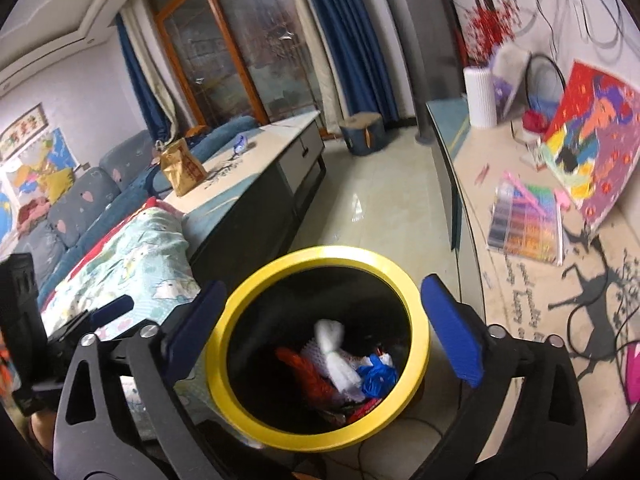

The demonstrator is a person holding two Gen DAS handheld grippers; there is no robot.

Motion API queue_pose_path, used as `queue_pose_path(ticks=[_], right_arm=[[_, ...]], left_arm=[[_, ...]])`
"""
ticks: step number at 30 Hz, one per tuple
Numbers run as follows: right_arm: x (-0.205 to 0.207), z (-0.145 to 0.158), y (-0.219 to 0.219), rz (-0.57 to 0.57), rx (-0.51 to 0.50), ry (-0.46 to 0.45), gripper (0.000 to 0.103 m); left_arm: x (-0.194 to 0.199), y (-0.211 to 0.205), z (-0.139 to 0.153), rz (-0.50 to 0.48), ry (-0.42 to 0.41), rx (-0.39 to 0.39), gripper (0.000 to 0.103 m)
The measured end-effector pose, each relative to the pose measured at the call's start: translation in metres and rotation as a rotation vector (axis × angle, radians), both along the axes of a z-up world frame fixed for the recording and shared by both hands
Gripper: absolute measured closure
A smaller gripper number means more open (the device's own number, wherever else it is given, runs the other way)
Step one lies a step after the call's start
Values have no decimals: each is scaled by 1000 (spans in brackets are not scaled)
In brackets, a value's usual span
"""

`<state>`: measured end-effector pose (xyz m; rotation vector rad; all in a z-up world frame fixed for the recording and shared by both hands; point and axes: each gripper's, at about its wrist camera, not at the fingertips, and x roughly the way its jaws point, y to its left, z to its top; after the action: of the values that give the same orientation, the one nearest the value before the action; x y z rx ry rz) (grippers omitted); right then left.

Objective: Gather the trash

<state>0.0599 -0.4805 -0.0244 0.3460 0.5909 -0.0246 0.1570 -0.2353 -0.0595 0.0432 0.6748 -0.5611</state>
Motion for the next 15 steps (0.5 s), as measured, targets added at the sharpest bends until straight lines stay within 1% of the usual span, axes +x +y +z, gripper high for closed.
queue_pose_path(ticks=[5, 11, 15], right_arm=[[-10, 13, 19, 25, -37, -21, 11], [-20, 26, 51, 73, -98, -41, 11], [-26, 29, 70, 54, -76, -47, 11]], left_arm=[[-2, 30, 14, 88, -16, -14, 7], [-12, 70, 30, 201, -45, -8, 7], [-22, 102, 40, 277, -74, -2, 7]])
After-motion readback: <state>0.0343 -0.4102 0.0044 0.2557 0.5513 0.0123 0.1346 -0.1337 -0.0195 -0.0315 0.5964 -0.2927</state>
